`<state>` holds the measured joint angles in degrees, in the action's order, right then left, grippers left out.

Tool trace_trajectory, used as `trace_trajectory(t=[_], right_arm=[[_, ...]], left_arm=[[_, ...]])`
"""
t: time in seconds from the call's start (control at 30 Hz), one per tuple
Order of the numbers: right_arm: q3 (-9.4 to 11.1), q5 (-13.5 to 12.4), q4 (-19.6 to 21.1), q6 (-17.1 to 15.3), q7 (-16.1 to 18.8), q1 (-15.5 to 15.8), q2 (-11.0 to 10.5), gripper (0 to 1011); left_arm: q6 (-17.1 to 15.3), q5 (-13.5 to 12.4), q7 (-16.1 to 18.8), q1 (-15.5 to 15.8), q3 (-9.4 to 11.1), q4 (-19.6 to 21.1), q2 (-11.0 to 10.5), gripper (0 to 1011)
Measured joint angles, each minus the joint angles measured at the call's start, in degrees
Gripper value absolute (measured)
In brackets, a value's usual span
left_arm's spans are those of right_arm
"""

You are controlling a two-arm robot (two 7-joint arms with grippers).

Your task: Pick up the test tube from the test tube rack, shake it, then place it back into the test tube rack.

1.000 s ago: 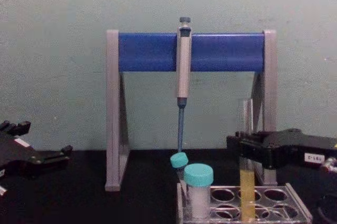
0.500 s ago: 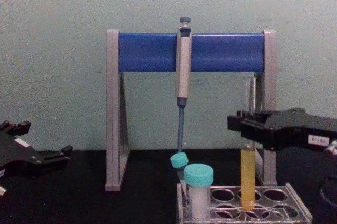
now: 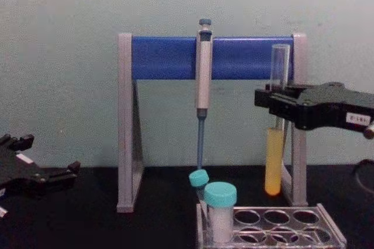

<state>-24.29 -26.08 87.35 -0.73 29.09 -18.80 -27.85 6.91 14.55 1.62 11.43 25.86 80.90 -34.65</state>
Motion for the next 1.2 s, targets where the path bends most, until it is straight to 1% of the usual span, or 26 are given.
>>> trace_trajectory(t=[0.5, 0.7, 0.83, 0.93, 1.03, 1.13, 1.2], right_arm=[[-0.1, -0.2, -3.4, 1.1, 1.0, -1.9, 1.9, 235], [0.5, 0.0, -3.4, 1.4, 0.2, -1.6, 1.7, 235], [1.5, 0.3, -2.2, 1.3, -0.9, -0.4, 1.0, 235], [2.4, 0.4, -0.8, 0.9, -1.9, 1.1, 0.2, 235], [3.7, 0.3, 1.8, -0.1, -2.9, 3.6, -1.0, 235], [4.3, 0.0, 3.4, -0.6, -3.0, 5.1, -1.7, 235], [4.9, -0.6, 4.8, -1.2, -3.1, 6.5, -2.3, 235]], left_arm=[[0.0, 0.0, 0.0, 0.0, 0.0, 0.0, 0.0, 1010], [0.0, 0.0, 0.0, 0.0, 0.0, 0.0, 0.0, 1010], [0.0, 0.0, 0.0, 0.0, 0.0, 0.0, 0.0, 1010], [0.0, 0.0, 0.0, 0.0, 0.0, 0.0, 0.0, 1010], [0.0, 0.0, 0.0, 0.0, 0.0, 0.0, 0.0, 1010], [0.0, 0.0, 0.0, 0.0, 0.0, 0.0, 0.0, 1010], [0.0, 0.0, 0.0, 0.0, 0.0, 0.0, 0.0, 1010]])
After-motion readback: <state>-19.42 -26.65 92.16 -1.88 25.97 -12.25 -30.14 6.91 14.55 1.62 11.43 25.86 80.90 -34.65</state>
